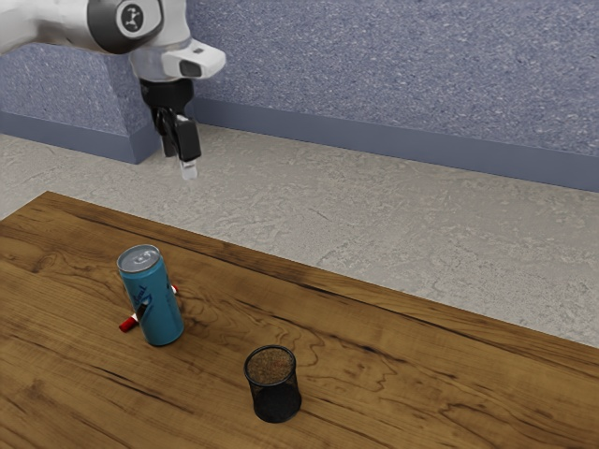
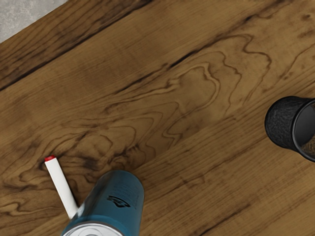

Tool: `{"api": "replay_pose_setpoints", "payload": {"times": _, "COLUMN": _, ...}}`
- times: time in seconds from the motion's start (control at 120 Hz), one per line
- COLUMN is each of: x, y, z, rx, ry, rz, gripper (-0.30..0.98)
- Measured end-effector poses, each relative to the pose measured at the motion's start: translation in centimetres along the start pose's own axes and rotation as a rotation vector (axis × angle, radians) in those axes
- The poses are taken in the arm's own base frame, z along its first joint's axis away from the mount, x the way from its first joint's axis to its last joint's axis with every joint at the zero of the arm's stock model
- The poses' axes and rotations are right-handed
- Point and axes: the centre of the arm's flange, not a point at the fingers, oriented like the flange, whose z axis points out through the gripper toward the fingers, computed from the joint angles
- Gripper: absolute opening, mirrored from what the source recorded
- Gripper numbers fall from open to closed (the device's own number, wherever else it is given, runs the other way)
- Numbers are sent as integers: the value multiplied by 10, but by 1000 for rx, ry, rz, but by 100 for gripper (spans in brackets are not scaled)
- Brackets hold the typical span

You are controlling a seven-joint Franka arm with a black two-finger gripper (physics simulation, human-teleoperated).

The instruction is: Put the marker into the pen holder.

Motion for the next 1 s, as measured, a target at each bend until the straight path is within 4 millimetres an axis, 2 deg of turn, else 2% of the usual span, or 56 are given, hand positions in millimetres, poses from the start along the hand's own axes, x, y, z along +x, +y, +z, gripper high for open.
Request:
{"api": "replay_pose_setpoints", "payload": {"times": 0.25, "x": 5, "y": -3, "z": -6, "rx": 25, "ry": 45, "rz": 89, "gripper": 69}}
{"api": "replay_pose_setpoints", "payload": {"times": 0.333, "x": 4, "y": -3, "z": -8, "rx": 30, "ry": 52, "rz": 62, "gripper": 69}}
{"api": "replay_pose_setpoints", "payload": {"times": 0.433, "x": -2, "y": -16, "z": -3, "rx": 64, "ry": 36, "rz": -2, "gripper": 69}}
{"api": "replay_pose_setpoints", "payload": {"times": 0.517, "x": -8, "y": -21, "z": 37, "rx": 45, "ry": 35, "rz": -55, "gripper": 69}}
{"api": "replay_pose_setpoints", "payload": {"times": 0.6, "x": -8, "y": -35, "z": 66, "rx": 47, "ry": 70, "rz": -123, "gripper": 67}}
{"api": "replay_pose_setpoints", "payload": {"times": 0.767, "x": 7, "y": -55, "z": 107, "rx": 52, "ry": 107, "rz": -258, "gripper": 38}}
{"api": "replay_pose_setpoints", "payload": {"times": 0.908, "x": 5, "y": -65, "z": 163, "rx": 29, "ry": 61, "rz": -352, "gripper": 29}}
{"api": "replay_pose_setpoints", "payload": {"times": 1.0, "x": -1, "y": -78, "z": 185, "rx": 23, "ry": 47, "rz": -418, "gripper": 26}}
